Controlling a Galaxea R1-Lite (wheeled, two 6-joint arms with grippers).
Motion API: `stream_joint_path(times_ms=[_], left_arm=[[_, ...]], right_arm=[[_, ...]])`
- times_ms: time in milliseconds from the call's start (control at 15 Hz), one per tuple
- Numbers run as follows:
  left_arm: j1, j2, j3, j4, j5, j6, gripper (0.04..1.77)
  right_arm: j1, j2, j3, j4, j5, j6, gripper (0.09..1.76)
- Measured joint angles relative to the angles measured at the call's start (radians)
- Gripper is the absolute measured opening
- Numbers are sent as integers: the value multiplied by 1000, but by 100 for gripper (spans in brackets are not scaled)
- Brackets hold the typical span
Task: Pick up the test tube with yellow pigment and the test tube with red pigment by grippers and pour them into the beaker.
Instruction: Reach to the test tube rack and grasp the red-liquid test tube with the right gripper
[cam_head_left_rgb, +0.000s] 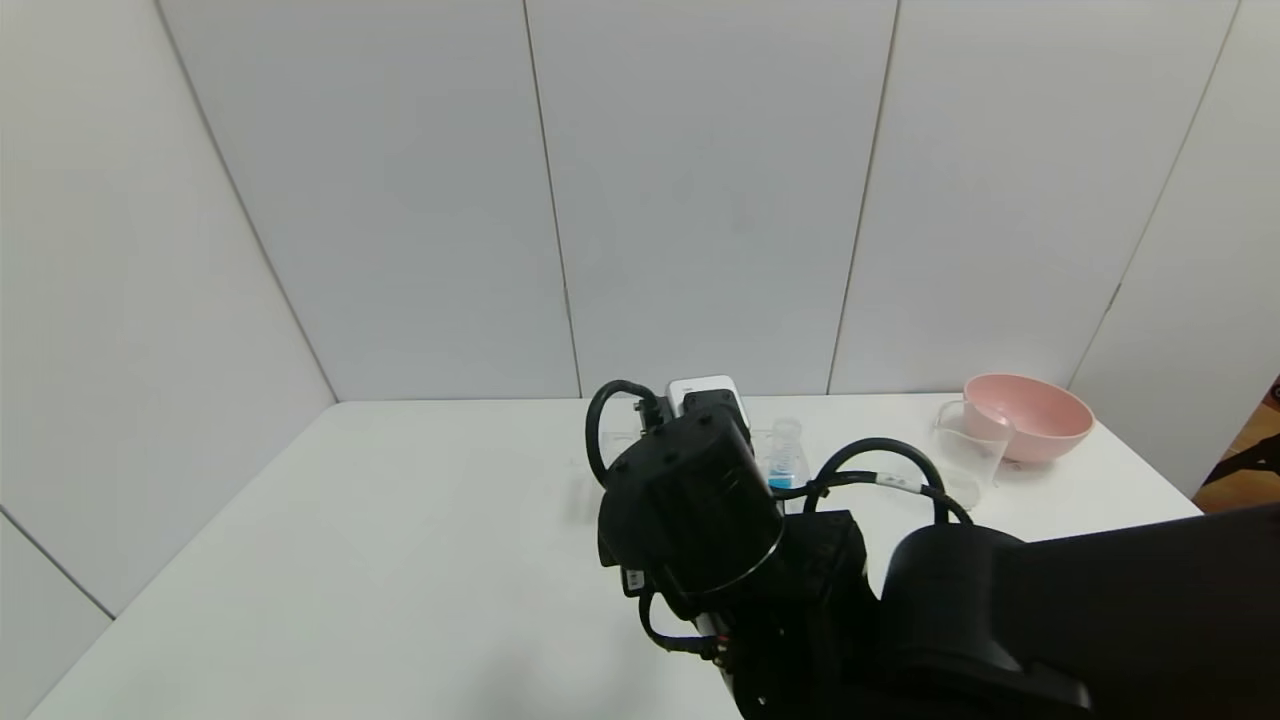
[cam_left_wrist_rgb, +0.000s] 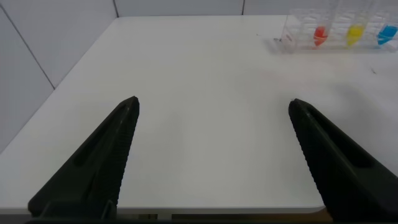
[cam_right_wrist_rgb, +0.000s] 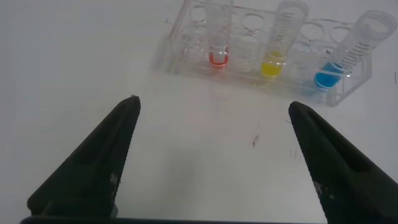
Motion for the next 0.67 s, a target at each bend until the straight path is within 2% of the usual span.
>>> stream_joint_path(times_ms=[400,667], left_arm=[[0,0,0,0,0,0,172],[0,0,0,0,0,0,172]], right_arm=[[-26,168,-203,15,-3,-11,171],[-60,285,-353,22,-23,-61,171]])
